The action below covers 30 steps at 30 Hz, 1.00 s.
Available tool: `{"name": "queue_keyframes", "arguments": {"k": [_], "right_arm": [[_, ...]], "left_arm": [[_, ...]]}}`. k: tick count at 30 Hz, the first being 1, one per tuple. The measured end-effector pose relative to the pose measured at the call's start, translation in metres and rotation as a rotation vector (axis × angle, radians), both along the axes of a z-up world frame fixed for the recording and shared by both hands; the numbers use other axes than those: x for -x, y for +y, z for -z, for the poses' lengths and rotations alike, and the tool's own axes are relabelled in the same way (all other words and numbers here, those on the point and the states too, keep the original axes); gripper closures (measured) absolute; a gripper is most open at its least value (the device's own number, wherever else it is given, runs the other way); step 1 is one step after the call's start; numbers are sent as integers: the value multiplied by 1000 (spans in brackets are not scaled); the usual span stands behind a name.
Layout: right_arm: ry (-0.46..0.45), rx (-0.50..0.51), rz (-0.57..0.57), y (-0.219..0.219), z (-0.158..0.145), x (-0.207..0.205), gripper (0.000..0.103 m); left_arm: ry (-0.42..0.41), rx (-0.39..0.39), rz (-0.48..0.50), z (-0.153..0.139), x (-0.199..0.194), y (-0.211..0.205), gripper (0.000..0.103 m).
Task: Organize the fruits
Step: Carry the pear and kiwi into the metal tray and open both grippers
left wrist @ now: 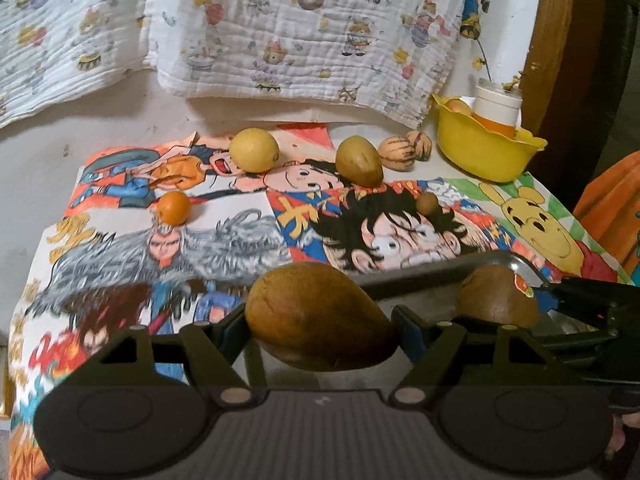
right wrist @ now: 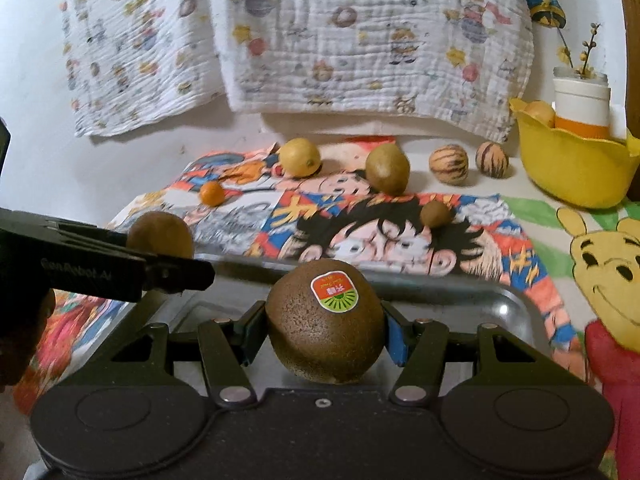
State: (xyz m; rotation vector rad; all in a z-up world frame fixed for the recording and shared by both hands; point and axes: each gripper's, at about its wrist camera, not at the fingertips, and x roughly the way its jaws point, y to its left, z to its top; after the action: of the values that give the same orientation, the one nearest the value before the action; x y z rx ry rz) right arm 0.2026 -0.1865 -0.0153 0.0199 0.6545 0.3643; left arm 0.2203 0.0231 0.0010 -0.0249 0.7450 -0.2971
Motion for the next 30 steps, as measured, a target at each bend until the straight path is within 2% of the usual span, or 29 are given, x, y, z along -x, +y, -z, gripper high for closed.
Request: {"name": "queue_keyframes", "arguments": {"k": [11, 30], "right_arm": [[41, 13, -13, 3, 11, 34, 42], [18, 39, -21, 2, 11, 42, 42]], "left_arm": [[27, -20, 23, 14, 34, -3, 24], [24, -43, 73, 24, 48, -9, 24]]}}
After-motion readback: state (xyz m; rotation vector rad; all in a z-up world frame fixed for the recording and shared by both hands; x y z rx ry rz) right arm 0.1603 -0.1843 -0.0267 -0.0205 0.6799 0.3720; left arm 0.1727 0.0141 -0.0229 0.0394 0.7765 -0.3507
